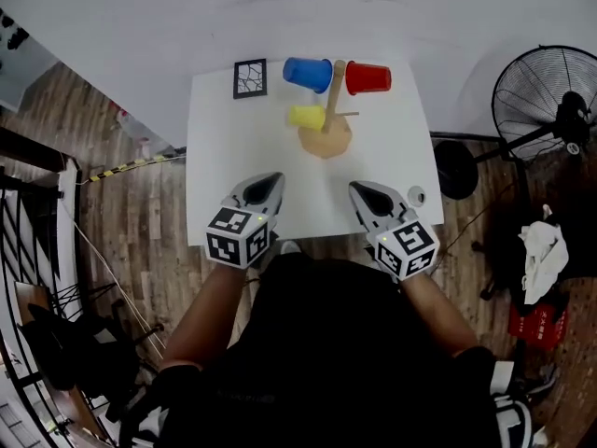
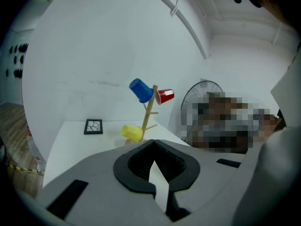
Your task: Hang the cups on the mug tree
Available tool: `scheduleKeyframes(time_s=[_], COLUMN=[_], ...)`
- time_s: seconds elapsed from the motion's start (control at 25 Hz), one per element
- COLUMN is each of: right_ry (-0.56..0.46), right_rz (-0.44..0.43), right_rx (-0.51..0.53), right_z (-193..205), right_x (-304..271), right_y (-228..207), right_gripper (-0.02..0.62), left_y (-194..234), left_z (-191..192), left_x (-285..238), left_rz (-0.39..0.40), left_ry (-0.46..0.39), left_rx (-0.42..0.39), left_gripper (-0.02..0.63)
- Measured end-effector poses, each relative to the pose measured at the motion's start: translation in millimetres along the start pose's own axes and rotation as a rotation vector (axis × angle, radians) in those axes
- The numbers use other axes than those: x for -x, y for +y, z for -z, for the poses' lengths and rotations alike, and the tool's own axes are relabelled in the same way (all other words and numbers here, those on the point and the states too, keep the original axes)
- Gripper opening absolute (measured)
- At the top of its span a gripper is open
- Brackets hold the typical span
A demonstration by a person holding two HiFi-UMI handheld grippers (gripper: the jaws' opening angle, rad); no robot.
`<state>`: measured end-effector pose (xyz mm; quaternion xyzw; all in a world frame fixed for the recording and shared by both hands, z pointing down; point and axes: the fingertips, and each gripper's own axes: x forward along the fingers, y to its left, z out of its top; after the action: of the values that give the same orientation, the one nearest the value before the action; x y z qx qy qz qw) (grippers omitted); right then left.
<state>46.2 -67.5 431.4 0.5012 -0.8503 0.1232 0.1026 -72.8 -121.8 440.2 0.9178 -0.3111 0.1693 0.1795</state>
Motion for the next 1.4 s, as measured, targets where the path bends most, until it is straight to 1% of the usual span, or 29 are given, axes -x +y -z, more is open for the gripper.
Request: scheduleKeyframes(time_s=[0.08,0.16,0.32,0.56,0.8,0.92,1.08,1.4], right_ry=[-0.011,-0.021,-0.018,-0.030,-0.056,-0.068,-0.091,-0.104], right_rz=[-0.018,-0.037,-0.066,-0.102,-0.114,-0.125,-0.118,-0.118], right_rx=[0.001,0.000,0.013,0.021,0.031,0.031,0.014,-0.010], right_z=[-2.4,-2.2,10.0,26.4,26.4,26.7,24.2,26.4], right_x=[15.4,31.4,66.6,114.1,139.8,146.6,153.1,155.0], right_y=[-3.2,-4.8,-5.5,-13.4,-12.8,-10.6,-13.5,-14.0], right_gripper=[0.006,0.006,0.006,0.006,0.006,0.006,0.006,0.006], left_y=[-27.7,-56.0,-108.1,-154.7,-170.2,-178.7,-185.0,-182.8], left_z=[5.4,11.7,24.7,36.0,36.8,34.1,31.8,30.6], left_x=[-0.1,-0.8,-1.8,3.6,14.0,16.3,20.4,22.0], left_rz=[0.002,0.006,0.004,-0.047,-0.118,-0.131,-0.144,-0.159], left_ry=[-0.001,-0.003,-0.019,-0.051,-0.080,-0.082,-0.083,-0.076], left_rx=[-0.002,0.014,0.045,0.048,0.046,0.019,-0.021,-0.029], left_gripper=[0.015,0.015,0.015,0.015,0.015,0.015,0.015,0.016])
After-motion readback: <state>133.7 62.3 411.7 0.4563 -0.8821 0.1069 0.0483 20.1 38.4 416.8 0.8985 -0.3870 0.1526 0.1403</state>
